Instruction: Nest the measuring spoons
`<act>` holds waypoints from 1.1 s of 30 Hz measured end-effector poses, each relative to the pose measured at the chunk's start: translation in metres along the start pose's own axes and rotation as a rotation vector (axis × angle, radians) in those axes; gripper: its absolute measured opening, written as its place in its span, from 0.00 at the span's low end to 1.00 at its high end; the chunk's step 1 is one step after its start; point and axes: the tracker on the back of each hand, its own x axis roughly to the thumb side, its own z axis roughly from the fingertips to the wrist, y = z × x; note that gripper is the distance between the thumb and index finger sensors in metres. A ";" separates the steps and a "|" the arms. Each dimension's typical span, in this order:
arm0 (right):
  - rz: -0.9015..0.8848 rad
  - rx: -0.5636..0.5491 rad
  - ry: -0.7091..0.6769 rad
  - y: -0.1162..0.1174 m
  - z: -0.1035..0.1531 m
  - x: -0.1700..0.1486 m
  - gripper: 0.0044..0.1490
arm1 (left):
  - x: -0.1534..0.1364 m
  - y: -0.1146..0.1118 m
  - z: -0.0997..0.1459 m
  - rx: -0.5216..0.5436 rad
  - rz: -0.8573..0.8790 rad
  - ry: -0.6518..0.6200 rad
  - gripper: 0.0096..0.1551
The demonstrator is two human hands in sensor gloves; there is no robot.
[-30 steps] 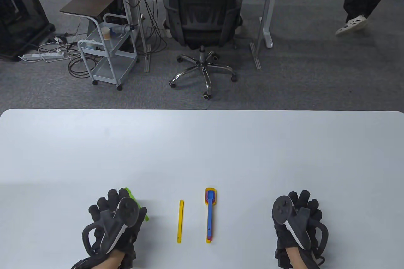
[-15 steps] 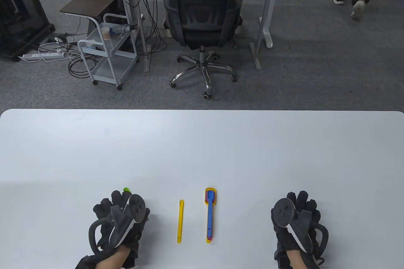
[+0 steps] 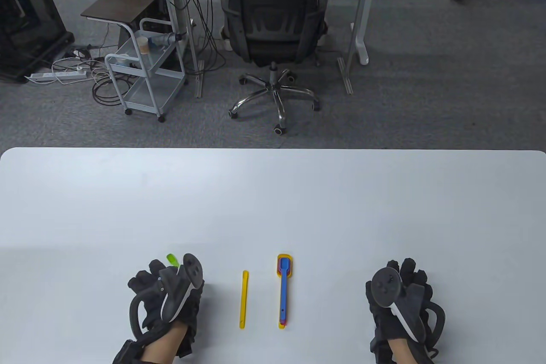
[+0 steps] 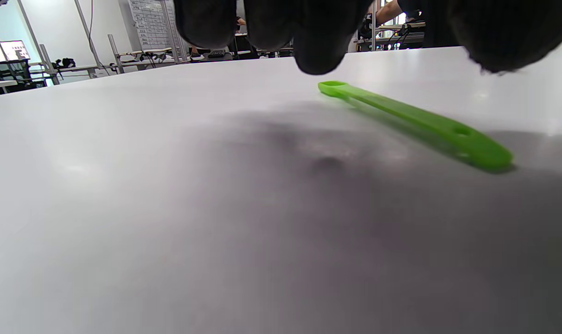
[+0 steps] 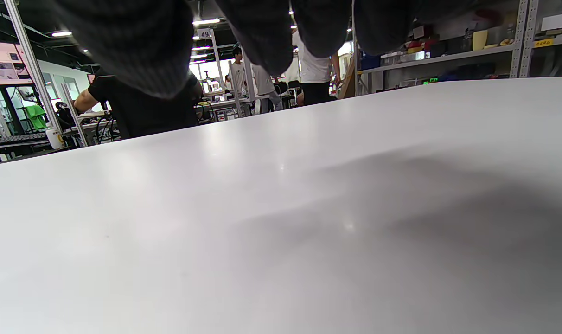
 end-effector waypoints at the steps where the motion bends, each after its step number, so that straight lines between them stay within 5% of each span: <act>1: 0.002 0.003 0.001 0.000 0.000 0.000 0.47 | 0.001 0.000 0.000 -0.005 -0.007 0.005 0.46; 18: -0.062 0.007 -0.013 -0.008 0.001 -0.003 0.47 | 0.037 -0.010 -0.002 -0.012 -0.136 0.060 0.41; 33: -0.094 0.020 -0.004 -0.011 0.000 -0.006 0.47 | 0.035 -0.014 -0.008 -0.047 -0.117 0.111 0.33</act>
